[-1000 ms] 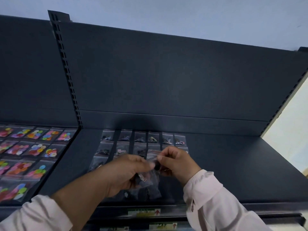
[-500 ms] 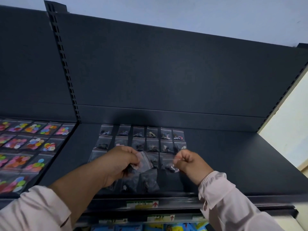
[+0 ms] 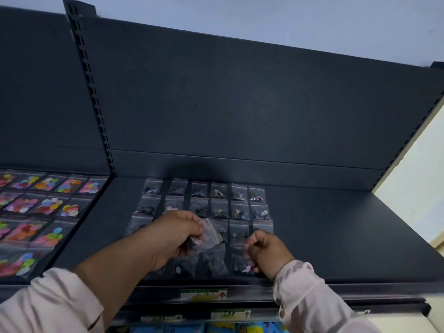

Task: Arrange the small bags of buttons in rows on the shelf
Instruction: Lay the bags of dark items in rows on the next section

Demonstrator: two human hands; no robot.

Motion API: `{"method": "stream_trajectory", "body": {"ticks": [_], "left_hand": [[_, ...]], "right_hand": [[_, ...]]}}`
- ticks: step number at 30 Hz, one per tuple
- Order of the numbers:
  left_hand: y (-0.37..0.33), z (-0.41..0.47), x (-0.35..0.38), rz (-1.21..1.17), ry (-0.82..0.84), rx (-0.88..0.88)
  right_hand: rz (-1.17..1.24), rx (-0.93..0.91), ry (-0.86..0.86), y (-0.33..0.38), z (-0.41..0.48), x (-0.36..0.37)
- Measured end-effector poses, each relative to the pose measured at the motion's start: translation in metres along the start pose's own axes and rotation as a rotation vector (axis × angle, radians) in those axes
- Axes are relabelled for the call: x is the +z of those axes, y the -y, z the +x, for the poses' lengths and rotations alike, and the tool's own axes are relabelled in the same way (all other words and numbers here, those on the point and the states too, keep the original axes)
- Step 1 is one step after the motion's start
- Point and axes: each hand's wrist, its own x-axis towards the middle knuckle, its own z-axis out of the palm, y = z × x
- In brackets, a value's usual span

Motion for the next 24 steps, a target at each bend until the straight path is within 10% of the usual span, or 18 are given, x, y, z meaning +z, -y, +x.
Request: {"method": "stream_trajectory", "body": {"ticks": [15, 24], "left_hand": [[0.001, 0.001, 0.012, -0.055, 0.066, 0.024], [-0.006, -0.002, 0.039, -0.08, 0.085, 0.173]], "right_hand": [[-0.551, -0.19, -0.182, 0.011, -0.016, -0.01], [0.233, -0.15, 0.05, 0.056, -0.026, -0.011]]}}
